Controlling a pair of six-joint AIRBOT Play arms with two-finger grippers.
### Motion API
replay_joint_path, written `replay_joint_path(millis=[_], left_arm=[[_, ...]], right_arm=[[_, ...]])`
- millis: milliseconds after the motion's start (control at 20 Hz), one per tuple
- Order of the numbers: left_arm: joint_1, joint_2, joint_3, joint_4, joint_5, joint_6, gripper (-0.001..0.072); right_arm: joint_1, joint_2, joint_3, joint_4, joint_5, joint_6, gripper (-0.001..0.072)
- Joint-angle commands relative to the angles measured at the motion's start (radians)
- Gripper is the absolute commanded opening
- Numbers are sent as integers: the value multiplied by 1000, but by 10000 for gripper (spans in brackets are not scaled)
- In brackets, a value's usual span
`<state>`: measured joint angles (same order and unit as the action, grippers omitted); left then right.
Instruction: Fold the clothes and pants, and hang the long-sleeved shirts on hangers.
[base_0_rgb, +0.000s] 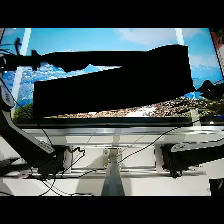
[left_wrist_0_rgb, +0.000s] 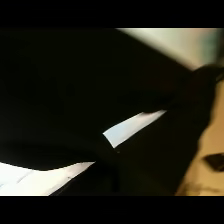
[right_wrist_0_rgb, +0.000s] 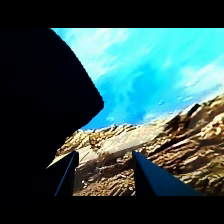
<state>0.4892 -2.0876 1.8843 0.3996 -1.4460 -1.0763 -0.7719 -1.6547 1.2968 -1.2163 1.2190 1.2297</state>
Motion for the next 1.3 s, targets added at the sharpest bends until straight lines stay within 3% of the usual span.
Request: replay_joint_path(millis=[0, 50, 250, 450, 600, 1150, 1200, 1250], left_arm=[[52, 58, 13, -356, 74, 75, 7], [64, 79, 13, -394, 120, 75, 7], [80, 125, 13, -473, 272, 69, 7], [61, 125, 12, -491, 315, 70, 7], [55, 124, 12, -491, 356, 71, 7], [27, -18, 11, -401, 624, 71, 8], [18, -40, 11, -401, 643, 71, 15], [13, -61, 11, -412, 652, 71, 167]], right_arm=[[-1, 0, -1, 1, 19, -71, 410], [-1, 0, -3, 6, 18, -72, 451], [-1, -1, -93, 104, -61, -72, 487], [0, -1, -232, 372, -267, -129, 486], [0, -1, -261, 511, -322, -200, 485], [0, 1, -260, 525, -298, -203, 484], [0, 1, -260, 525, -297, -203, 484], [0, 1, -260, 525, -296, -203, 484]])
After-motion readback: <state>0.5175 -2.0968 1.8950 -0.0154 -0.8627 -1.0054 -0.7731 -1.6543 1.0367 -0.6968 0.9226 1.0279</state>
